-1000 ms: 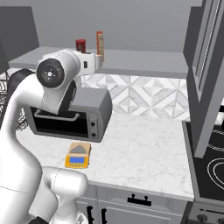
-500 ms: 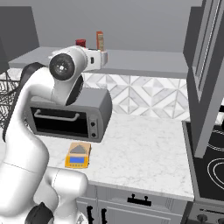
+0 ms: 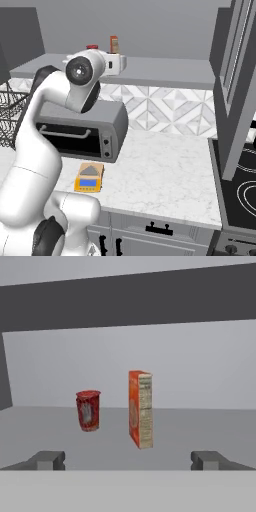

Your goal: Pick the boxed food and place it on the digital scale for weighing, and close the cabinet.

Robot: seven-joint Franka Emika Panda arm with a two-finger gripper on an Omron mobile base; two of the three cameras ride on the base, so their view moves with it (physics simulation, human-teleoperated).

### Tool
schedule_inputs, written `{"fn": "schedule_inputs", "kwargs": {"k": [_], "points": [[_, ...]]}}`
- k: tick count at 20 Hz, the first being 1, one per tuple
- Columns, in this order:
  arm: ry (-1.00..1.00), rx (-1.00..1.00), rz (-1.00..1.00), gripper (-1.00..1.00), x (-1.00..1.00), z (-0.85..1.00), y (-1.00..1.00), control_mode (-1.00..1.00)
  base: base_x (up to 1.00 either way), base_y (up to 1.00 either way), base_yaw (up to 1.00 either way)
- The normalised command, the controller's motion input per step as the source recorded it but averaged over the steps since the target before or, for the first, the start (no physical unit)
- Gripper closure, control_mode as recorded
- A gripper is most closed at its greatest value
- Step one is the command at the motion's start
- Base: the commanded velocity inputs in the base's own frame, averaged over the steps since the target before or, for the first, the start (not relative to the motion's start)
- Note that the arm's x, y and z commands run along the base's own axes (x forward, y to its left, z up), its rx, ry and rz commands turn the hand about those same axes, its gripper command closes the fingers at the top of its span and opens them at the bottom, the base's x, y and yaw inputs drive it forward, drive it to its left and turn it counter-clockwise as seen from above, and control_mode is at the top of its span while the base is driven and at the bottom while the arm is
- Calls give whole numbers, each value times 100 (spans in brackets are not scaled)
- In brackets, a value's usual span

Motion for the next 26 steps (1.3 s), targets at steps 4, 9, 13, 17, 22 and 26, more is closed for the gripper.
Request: {"fn": "schedule_inputs", "kwargs": {"k": [4, 9, 13, 17, 22, 26], "points": [[0, 1, 0, -100, 29, 0, -5, -100, 0, 0, 0], [0, 0, 0, -100, 27, 0, 0, -100, 0, 0, 0], [0, 0, 0, -100, 34, 0, -1, -100, 0, 0, 0], [0, 0, 0, -100, 42, 0, 0, -100, 0, 0, 0], [0, 0, 0, -100, 43, 0, 0, -100, 0, 0, 0], [0, 0, 2, -100, 48, 0, 0, -100, 0, 0, 0]]}}
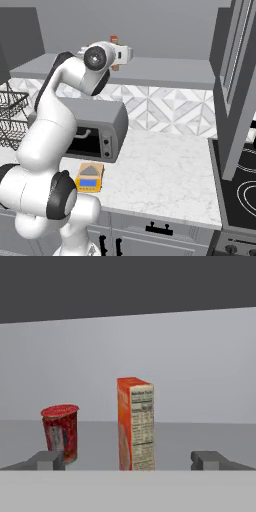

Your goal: Pick the boxed food and place it on the digital scale for weighing, and close the cabinet.

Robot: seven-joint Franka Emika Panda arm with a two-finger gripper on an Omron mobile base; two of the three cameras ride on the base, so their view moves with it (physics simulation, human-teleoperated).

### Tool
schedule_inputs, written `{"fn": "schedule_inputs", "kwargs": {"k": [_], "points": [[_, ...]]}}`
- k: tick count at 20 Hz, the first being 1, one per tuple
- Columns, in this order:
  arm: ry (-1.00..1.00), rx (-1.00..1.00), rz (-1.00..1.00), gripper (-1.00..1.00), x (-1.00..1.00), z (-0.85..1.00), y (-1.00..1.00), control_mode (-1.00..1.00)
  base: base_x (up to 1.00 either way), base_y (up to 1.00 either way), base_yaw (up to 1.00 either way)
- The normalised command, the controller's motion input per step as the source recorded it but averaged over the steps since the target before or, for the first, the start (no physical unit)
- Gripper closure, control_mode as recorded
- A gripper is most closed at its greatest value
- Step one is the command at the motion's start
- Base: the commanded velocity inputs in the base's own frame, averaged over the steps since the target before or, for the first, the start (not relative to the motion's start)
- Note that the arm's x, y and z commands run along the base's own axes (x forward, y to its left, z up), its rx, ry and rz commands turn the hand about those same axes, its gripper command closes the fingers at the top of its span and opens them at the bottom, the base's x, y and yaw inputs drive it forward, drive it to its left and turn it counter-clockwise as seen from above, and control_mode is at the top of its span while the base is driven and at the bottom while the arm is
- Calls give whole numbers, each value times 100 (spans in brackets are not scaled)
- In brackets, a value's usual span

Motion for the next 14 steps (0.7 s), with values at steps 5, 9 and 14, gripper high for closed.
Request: {"fn": "schedule_inputs", "kwargs": {"k": [5, 9, 14], "points": [[1, 0, 4, -100, 45, 0, 0, -100, 0, 0, 0], [0, 0, 5, -100, 38, 0, -3, -100, 0, 0, 0], [0, 0, 5, -100, 38, 0, -1, -100, 0, 0, 0]]}}
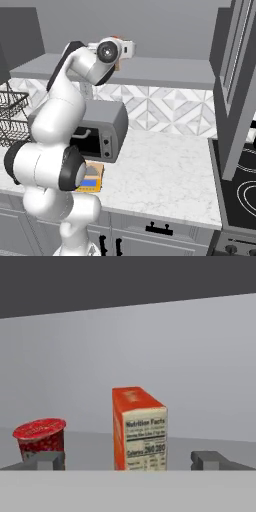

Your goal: Pick the boxed food and place it on the digital scale for weighing, and close the cabinet.

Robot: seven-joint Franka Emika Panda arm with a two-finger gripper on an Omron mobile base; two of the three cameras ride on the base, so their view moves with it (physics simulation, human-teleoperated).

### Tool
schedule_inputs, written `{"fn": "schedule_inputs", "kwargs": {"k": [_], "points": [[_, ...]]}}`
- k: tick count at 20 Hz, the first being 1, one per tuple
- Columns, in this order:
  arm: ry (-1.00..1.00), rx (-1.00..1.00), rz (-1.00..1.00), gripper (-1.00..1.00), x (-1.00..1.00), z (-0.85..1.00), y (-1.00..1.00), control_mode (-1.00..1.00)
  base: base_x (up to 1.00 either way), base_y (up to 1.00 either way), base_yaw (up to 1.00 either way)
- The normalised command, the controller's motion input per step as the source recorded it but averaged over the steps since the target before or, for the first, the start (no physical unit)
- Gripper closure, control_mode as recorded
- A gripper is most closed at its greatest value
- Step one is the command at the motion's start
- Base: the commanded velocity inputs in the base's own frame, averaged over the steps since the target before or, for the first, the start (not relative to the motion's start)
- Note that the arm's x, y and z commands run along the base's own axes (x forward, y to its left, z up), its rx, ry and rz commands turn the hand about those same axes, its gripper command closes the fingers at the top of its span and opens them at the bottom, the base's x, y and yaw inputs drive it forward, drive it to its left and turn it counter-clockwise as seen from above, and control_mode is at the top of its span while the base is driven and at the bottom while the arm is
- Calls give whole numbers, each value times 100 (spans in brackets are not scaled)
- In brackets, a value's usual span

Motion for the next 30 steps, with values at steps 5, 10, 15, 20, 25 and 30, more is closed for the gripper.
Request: {"fn": "schedule_inputs", "kwargs": {"k": [5, 10, 15, 20, 25, 30], "points": [[0, 0, 5, -100, 36, 0, -1, -100, 0, 0, 0], [0, 0, 3, 100, 31, 0, 0, -100, 0, 0, 0], [0, 0, 2, 100, 10, 0, -1, -100, 0, 0, 0], [-1, 0, 0, 100, 0, 0, 0, -100, 0, 0, 0], [-24, 0, 0, 100, -47, 10, -13, -100, 0, 0, 0], [-34, 0, 0, 100, -79, 11, -2, -100, 0, 0, 0]]}}
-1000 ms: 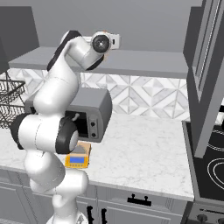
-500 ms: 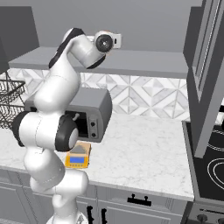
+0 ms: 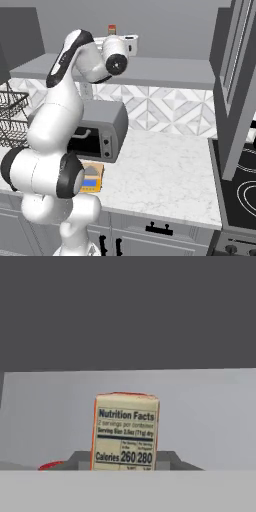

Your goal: Pick the boxed food and place it on the digital scale for weighing, and close the cabinet.

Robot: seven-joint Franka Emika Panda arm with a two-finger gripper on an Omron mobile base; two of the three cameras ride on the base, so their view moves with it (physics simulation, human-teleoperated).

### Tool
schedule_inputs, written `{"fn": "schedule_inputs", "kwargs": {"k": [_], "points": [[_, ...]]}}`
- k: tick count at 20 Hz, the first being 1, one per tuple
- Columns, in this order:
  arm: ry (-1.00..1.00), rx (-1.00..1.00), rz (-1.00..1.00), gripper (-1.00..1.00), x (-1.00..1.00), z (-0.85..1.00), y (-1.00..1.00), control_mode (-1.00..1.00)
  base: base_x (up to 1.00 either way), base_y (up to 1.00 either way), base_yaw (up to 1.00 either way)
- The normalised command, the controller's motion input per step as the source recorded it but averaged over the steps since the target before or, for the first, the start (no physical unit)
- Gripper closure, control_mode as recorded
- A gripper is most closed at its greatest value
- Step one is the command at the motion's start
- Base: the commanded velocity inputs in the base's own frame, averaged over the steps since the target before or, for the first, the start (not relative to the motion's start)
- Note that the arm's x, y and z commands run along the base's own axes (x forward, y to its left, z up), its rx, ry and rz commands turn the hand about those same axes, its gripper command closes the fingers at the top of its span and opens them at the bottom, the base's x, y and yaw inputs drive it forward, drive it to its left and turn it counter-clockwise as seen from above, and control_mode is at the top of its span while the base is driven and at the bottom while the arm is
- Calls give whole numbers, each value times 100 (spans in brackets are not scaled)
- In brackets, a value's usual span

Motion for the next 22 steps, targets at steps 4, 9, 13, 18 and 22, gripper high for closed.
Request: {"fn": "schedule_inputs", "kwargs": {"k": [4, 9, 13, 18, 22], "points": [[-39, 0, 0, 100, -98, 11, -2, -100, 0, 0, 0], [-36, 1, 0, 100, -100, 18, -2, -100, 0, 0, 0], [5, 0, -1, 100, -100, 32, -11, -100, 0, 0, 0], [14, 0, 0, 100, -100, 43, -64, -100, 0, 0, 0], [7, 0, 1, 100, -100, 74, -56, -100, 0, 0, 0]]}}
